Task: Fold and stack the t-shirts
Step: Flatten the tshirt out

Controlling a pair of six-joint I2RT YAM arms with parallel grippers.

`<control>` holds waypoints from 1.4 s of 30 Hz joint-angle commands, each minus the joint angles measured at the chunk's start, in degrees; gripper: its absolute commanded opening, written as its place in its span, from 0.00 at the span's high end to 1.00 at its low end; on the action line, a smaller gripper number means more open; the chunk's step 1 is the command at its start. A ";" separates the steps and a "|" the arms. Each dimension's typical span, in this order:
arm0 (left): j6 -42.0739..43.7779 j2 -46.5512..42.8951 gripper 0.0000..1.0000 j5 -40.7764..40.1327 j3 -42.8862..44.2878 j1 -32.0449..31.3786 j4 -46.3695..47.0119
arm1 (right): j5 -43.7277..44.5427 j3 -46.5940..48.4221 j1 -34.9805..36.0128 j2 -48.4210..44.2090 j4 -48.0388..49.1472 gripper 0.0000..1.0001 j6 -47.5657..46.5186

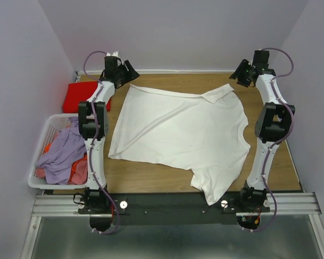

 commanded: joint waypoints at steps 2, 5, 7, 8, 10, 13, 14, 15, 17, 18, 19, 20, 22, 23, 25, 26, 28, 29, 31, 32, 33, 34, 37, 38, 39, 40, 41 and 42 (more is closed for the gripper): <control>-1.13 -3.44 0.31 4.10 -3.77 0.68 9.23 | -0.62 -2.66 -0.40 -6.06 -0.30 0.40 -2.77; 2.04 -9.76 0.31 1.10 -9.91 0.68 8.70 | -0.97 -11.62 -0.31 -12.99 -0.39 0.40 -4.44; 4.06 -14.51 0.31 -1.70 -15.69 0.50 7.48 | -3.60 -19.18 -0.31 -17.31 -0.39 0.41 -4.18; 4.50 -16.01 0.34 -2.85 -17.82 0.33 6.95 | -4.91 -21.90 -0.31 -18.45 -0.21 0.41 -4.00; 4.77 -19.51 0.36 -4.43 -23.86 -0.28 6.50 | -7.91 -27.86 -0.22 -20.64 -0.21 0.43 -3.56; 3.81 -22.69 0.36 -4.53 -31.52 -1.78 6.50 | -11.86 -33.77 -0.05 -21.63 3.02 0.51 -2.60; 3.45 -23.48 0.36 -4.70 -33.38 -2.13 5.28 | -13.09 -34.40 -0.05 -21.37 4.00 0.53 -2.07; 3.27 -24.97 0.36 -4.88 -36.97 -3.26 5.19 | -15.97 -35.37 0.21 -20.58 6.27 0.54 -0.33; 3.80 -26.65 0.36 -5.49 -40.06 -4.59 5.01 | -18.36 -35.99 0.91 -19.35 9.00 0.54 2.66; 4.32 -28.05 0.36 -5.93 -41.30 -5.29 4.75 | -18.81 -36.08 1.27 -18.65 10.15 0.53 3.72; 4.76 -28.67 0.36 -6.80 -43.57 -6.60 3.70 | -18.90 -35.99 1.53 -17.77 11.99 0.52 4.69; 5.20 -29.20 0.36 -7.42 -44.46 -7.14 2.99 | -18.81 -35.99 1.80 -16.98 13.05 0.50 5.74; 6.69 -30.86 0.36 -9.17 -48.05 -8.37 0.72 | -17.59 -36.60 2.94 -13.99 18.12 0.43 10.48; 6.96 -31.31 0.36 -9.53 -48.77 -8.63 0.35 | -17.58 -36.69 3.11 -13.02 19.64 0.42 11.63; 7.49 -32.01 0.36 -10.67 -50.26 -9.34 -0.26 | -17.50 -36.78 3.38 -11.44 21.93 0.42 13.83; 7.58 -32.37 0.36 -11.20 -50.88 -9.51 -0.44 | -17.06 -36.69 3.55 -10.56 22.81 0.42 14.88; 8.19 -33.33 0.36 -12.08 -52.55 -10.30 -0.62 | -14.96 -36.61 3.91 -8.63 24.74 0.41 17.00; 8.37 -33.51 0.36 -12.26 -52.82 -10.65 -0.88 | -14.16 -36.52 3.99 -8.10 25.10 0.41 18.31; 8.63 -33.60 0.36 -12.35 -53.61 -10.92 -1.40 | -13.02 -36.26 3.99 -6.78 25.89 0.41 19.20; 8.72 -33.34 0.36 -12.52 -53.79 -11.10 -1.49 | -12.67 -36.17 4.00 -6.51 26.07 0.41 19.90; 8.72 -33.16 0.36 -12.53 -53.96 -11.10 -1.93 | -11.88 -36.25 4.00 -6.34 26.59 0.41 20.17; 8.81 -32.99 0.36 -12.53 -54.14 -11.10 -2.02 | -11.61 -36.17 4.08 -5.90 26.94 0.41 20.34; 9.07 -32.37 0.36 -12.70 -54.05 -11.18 -2.64 | -10.47 -35.29 4.08 -5.02 27.47 0.41 20.87; 9.25 -32.37 0.36 -12.70 -54.05 -11.10 -2.81 | -10.38 -34.94 4.08 -4.14 27.47 0.41 21.31; 9.34 -32.28 0.36 -12.70 -54.05 -11.18 -2.81 | -10.38 -34.68 4.08 -3.70 27.56 0.41 21.57; 9.42 -32.11 0.36 -12.70 -54.14 -11.19 -2.90 | -10.55 -34.41 4.08 -3.26 27.82 0.41 21.92; 9.43 -32.11 0.36 -12.62 -54.14 -11.19 -2.99 | -10.64 -34.06 4.08 -2.82 28.09 0.41 22.27; 9.51 -32.11 0.36 -12.70 -54.14 -11.19 -3.08 | -10.64 -33.54 4.08 -2.03 28.26 0.41 22.80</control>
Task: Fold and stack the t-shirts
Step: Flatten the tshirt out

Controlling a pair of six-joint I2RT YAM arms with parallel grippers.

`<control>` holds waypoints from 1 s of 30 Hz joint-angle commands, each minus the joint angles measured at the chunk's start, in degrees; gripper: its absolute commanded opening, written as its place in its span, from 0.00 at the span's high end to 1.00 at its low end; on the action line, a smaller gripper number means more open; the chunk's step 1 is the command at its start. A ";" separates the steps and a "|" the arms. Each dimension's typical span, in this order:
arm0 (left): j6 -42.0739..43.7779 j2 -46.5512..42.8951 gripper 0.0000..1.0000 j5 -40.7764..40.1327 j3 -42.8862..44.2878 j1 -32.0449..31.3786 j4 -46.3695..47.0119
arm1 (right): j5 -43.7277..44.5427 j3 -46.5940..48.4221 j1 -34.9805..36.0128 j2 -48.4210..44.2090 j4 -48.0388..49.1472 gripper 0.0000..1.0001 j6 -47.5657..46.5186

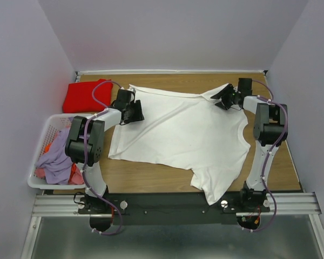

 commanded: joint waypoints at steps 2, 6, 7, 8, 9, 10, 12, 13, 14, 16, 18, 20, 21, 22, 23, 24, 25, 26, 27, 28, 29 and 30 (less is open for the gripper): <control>1.43 -0.28 0.36 -1.53 -0.48 -0.28 -2.55 | 2.28 2.47 0.22 3.92 2.74 0.41 2.52; 1.69 -0.28 0.36 -1.80 -0.75 -0.45 -2.55 | 1.84 5.71 0.48 5.59 2.83 0.41 3.22; 1.78 -0.37 0.36 -1.71 -0.83 -0.45 -2.64 | 1.66 6.33 0.48 6.03 2.91 0.41 3.49; 1.78 -0.37 0.36 -1.80 -0.83 -0.45 -2.55 | 1.57 7.12 0.57 6.38 2.92 0.41 3.66; 1.78 -0.37 0.36 -1.80 -0.92 -0.54 -2.64 | 1.49 7.91 0.65 6.73 2.92 0.41 3.93; 1.69 -0.37 0.36 -1.88 -0.92 -0.63 -2.64 | 1.05 9.49 0.65 7.52 2.92 0.41 4.19; 1.87 -0.37 0.36 -2.41 -0.92 -0.81 -2.99 | 0.43 12.12 0.83 8.92 2.92 0.41 4.72; 1.78 -0.28 0.36 -2.50 -0.92 -0.81 -2.99 | 0.34 13.10 0.83 9.45 2.92 0.41 4.72; 1.87 -0.28 0.36 -2.59 -0.92 -0.72 -3.08 | 0.17 14.06 0.83 10.15 2.92 0.41 4.98; 1.87 -0.28 0.36 -2.76 -0.92 -0.81 -3.17 | -0.44 17.48 0.83 11.56 2.83 0.41 5.60; 1.87 -0.19 0.36 -2.94 -0.92 -0.81 -3.26 | -1.23 19.95 0.83 14.02 2.83 0.41 6.47; 1.87 -0.37 0.36 -2.94 -1.01 -0.89 -3.34 | -1.59 23.72 0.83 16.56 2.83 0.41 7.18; 1.78 -0.63 0.36 -2.85 -1.10 -0.89 -3.34 | -1.68 25.05 0.83 17.45 2.91 0.41 7.36; 1.87 -0.72 0.36 -2.76 -1.36 -0.98 -3.34 | -2.29 26.80 0.83 18.24 2.92 0.41 7.44; 1.87 -0.98 0.36 -2.85 -1.54 -0.98 -3.43 | -2.73 28.38 0.92 18.94 2.92 0.41 7.53; 1.87 -0.98 0.36 -2.76 -1.54 -1.07 -3.35 | -3.17 30.14 0.92 19.82 2.92 0.41 7.53; 1.78 -1.42 0.36 -2.85 -2.06 -1.07 -3.34 | -3.96 34.60 1.01 21.48 2.92 0.41 7.45; 1.78 -1.51 0.36 -2.85 -2.24 -1.16 -3.34 | -4.40 36.73 1.18 22.63 2.92 0.41 7.36; 1.78 -1.60 0.36 -2.76 -2.24 -1.24 -3.34 | -4.84 39.36 1.27 23.51 2.92 0.41 7.36; 1.78 -1.69 0.36 -2.68 -2.50 -1.33 -3.43 | -5.89 44.00 1.36 24.39 2.92 0.41 7.36; 1.78 -1.78 0.36 -2.59 -2.77 -1.42 -3.43 | -6.25 46.57 1.36 26.40 2.92 0.41 7.44; 1.69 -2.04 0.36 -2.50 -2.94 -1.60 -3.35 | -6.34 48.51 1.36 27.03 2.92 0.41 7.53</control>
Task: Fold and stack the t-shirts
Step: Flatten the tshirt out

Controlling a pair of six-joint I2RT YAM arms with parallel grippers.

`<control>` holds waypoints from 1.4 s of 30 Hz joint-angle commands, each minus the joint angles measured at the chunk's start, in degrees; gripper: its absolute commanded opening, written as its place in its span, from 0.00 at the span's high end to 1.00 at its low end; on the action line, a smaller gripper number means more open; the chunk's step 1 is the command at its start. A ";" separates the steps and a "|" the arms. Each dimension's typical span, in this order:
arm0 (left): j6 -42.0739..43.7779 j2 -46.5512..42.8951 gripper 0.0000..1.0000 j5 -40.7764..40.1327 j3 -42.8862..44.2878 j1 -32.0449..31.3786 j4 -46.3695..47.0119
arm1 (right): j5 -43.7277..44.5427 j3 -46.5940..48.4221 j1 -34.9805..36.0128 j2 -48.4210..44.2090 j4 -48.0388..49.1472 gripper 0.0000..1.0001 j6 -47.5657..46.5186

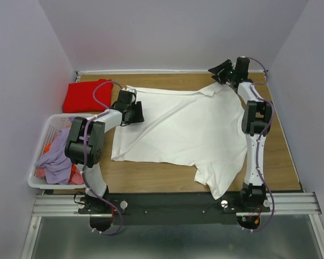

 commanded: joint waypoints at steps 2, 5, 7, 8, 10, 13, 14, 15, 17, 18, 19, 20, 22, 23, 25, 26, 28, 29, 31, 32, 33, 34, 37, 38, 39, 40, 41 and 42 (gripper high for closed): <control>0.42 -1.54 0.36 -1.23 -2.38 -0.92 -2.97 | -2.07 12.19 0.66 3.98 1.14 0.41 0.06; 0.25 -2.15 0.36 -1.41 -2.99 -0.92 -2.97 | -0.40 10.54 0.57 1.71 1.23 0.41 -1.78; 0.33 -3.03 0.36 -1.49 -3.25 -1.01 -2.89 | -0.75 7.56 0.57 -0.40 1.14 0.41 -3.10; 0.33 -3.29 0.36 -1.76 -3.60 -1.01 -2.80 | -0.92 2.49 0.57 -3.63 1.14 0.42 -3.80; 0.60 -3.82 0.36 -1.93 -4.04 -1.10 -2.71 | -0.14 -3.68 0.57 -7.77 1.15 0.42 -6.88; 0.34 -4.70 0.36 -1.50 -6.06 -1.18 -2.80 | 5.29 -19.14 0.57 -17.59 -0.69 0.43 -11.87; 0.16 -4.96 0.36 -1.58 -6.59 -1.10 -2.71 | 6.18 -22.57 0.57 -19.90 -1.31 0.43 -13.12; -0.02 -5.14 0.36 -1.67 -7.12 -1.18 -2.62 | 7.15 -28.52 0.57 -22.36 -2.10 0.43 -15.91; -0.54 -5.76 0.36 -3.07 -8.17 -1.18 -2.62 | 11.26 -33.39 0.57 -28.78 -6.31 0.43 -18.48; -0.55 -5.93 0.36 -3.34 -8.44 -1.18 -2.79 | 12.77 -36.20 0.57 -30.71 -7.54 0.43 -20.66; -0.72 -6.11 0.36 -3.69 -8.44 -1.10 -3.06 | 16.18 -40.67 0.57 -34.65 -9.99 0.43 -21.64; -0.72 -6.11 0.36 -3.95 -8.44 -1.18 -3.15 | 18.04 -43.32 0.57 -36.60 -10.89 0.43 -22.35; -0.98 -6.63 0.36 -3.87 -8.70 -1.18 -3.41 | 22.34 -49.64 0.40 -41.43 -13.25 0.43 -23.76; -1.07 -6.81 0.36 -3.69 -8.88 -1.18 -3.59 | 23.50 -51.59 0.31 -42.67 -13.97 0.43 -23.85; -1.16 -7.42 0.36 -3.52 -9.14 -1.18 -3.94 | 24.73 -55.46 -0.57 -44.88 -15.46 0.43 -23.59; -1.25 -7.60 0.36 -3.52 -9.67 -1.18 -4.46 | 25.35 -58.78 -1.53 -46.45 -15.73 0.43 -23.15; -1.25 -8.39 0.36 -3.43 -10.20 -1.18 -5.25 | 25.53 -62.32 -2.68 -47.78 -16.43 0.43 -21.75; -1.25 -8.66 0.36 -3.17 -10.98 -1.18 -5.52 | 25.62 -63.81 -3.38 -48.39 -16.52 0.43 -21.22; -1.34 -9.79 0.36 -2.64 -12.04 -1.10 -5.87 | 25.27 -68.21 -5.49 -50.24 -17.05 0.43 -19.82; -1.34 -10.24 0.36 -2.20 -13.26 -1.18 -6.31 | 24.92 -69.61 -6.10 -50.86 -17.31 0.43 -19.37; -1.42 -10.50 0.36 -1.76 -13.97 -1.10 -6.49 | 25.00 -71.63 -7.24 -52.25 -17.57 0.43 -19.02; -1.60 -11.29 0.36 -1.06 -15.37 -1.10 -6.92 | 25.00 -72.87 -7.69 -52.96 -18.45 0.43 -18.41; -2.13 -13.74 0.36 -0.53 -17.75 -1.10 -8.06 | 25.79 -76.38 -9.35 -56.21 -21.60 0.43 -16.83; -2.13 -14.45 0.36 -0.79 -19.06 -1.10 -8.42 | 26.40 -77.27 -9.71 -57.09 -22.40 0.43 -16.38; -2.13 -15.59 0.36 -0.97 -19.51 -1.10 -9.03 | 26.49 -78.41 -10.84 -57.97 -23.98 0.43 -15.34; -2.13 -16.30 0.36 -1.32 -19.78 -1.01 -10.26 | 25.89 -80.24 -11.55 -59.98 -24.60 0.43 -14.72; -2.04 -16.91 0.36 -1.75 -20.48 -1.10 -10.62 | 25.53 -81.57 -12.25 -60.96 -25.13 0.43 -14.10; -2.04 -18.05 0.36 -1.76 -20.74 -1.10 -10.88 | 25.18 -82.71 -14.44 -62.10 -26.35 0.43 -12.70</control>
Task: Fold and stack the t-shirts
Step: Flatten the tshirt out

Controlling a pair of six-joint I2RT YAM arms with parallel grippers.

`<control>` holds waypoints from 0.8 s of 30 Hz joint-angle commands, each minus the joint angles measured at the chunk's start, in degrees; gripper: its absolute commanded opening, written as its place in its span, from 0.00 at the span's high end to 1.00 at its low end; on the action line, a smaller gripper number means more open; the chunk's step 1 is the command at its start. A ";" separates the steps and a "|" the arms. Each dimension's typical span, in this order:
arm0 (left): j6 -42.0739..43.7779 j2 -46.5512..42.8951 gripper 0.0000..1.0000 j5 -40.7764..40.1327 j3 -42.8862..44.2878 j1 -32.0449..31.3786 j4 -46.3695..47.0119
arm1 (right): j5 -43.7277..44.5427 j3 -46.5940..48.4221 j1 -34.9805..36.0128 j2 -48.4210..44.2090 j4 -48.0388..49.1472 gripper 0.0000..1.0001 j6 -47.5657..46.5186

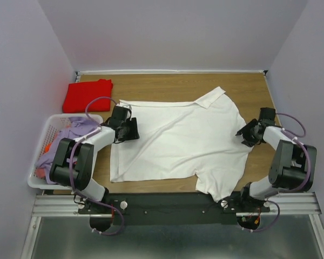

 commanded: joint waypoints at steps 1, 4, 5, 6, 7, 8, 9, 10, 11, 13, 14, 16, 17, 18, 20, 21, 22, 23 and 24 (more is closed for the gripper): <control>-0.47 -2.10 0.36 -0.51 -3.24 -0.07 -8.30 | 1.51 -7.53 -5.62 -3.77 -10.36 0.43 4.20; -1.17 -4.03 0.36 0.19 -4.64 -0.07 -8.39 | 0.71 -9.74 -13.24 -10.09 -12.12 0.43 4.39; -1.43 -4.39 0.36 0.45 -4.82 0.02 -8.74 | 1.14 -10.01 -15.20 -11.68 -12.73 0.43 4.04; -1.61 -5.26 0.36 0.45 -5.08 -0.07 -9.09 | 1.41 -9.57 -18.09 -14.56 -13.61 0.43 3.25; -1.61 -5.27 0.36 0.45 -5.09 -0.07 -9.10 | 1.85 -8.96 -18.81 -15.55 -13.62 0.43 2.98; -1.61 -6.06 0.36 0.28 -4.83 0.10 -9.36 | 3.42 -8.26 -18.99 -16.34 -14.49 0.43 2.72; -1.70 -6.59 0.36 0.02 -4.48 0.11 -9.62 | 3.52 -6.69 -19.00 -17.13 -14.59 0.43 2.19; -1.87 -7.03 0.36 -0.42 -4.12 0.11 -9.89 | 2.83 -5.97 -19.00 -17.23 -14.67 0.43 1.75; -2.13 -7.55 0.36 -0.95 -3.77 0.28 -10.15 | -0.14 -5.18 -19.00 -17.32 -14.33 0.43 1.23; -3.62 -10.01 0.36 -1.56 -2.72 0.72 -9.01 | -4.65 -5.08 -18.82 -17.93 -10.39 0.43 -0.35; -4.06 -10.98 0.35 -2.70 -1.93 0.72 -8.40 | -10.83 -5.17 -18.65 -18.02 -8.63 0.43 -0.80; -4.42 -12.65 0.34 -3.06 -0.96 0.72 -6.21 | -15.70 -4.39 -15.07 -17.76 -4.07 0.43 -0.71; -4.51 -12.74 0.33 -3.06 0.09 0.63 -5.76 | -15.90 -3.60 -12.78 -17.15 -2.74 0.43 -1.06; -4.33 -12.74 0.33 -2.89 0.71 0.63 -5.24 | -15.03 -2.29 -9.97 -16.53 -2.29 0.43 -1.15; -3.46 -11.78 0.32 -2.45 1.85 0.37 -4.44 | -13.36 1.48 -0.66 -13.47 -0.01 0.43 -1.59; -3.19 -11.34 0.32 -2.45 2.73 0.11 -4.09 | -12.92 2.81 5.12 -12.15 0.96 0.43 -1.59; -2.84 -10.99 0.32 -2.36 3.00 -0.33 -3.65 | -11.87 4.13 7.96 -10.48 1.67 0.43 -1.07; -2.58 -10.20 0.32 -1.75 3.35 -0.59 -2.26 | -9.25 7.01 10.51 -7.33 2.98 0.43 -0.89; -1.62 -9.76 0.32 -1.57 3.61 -1.12 -1.46 | -7.92 8.26 14.80 -5.30 3.69 0.43 -0.63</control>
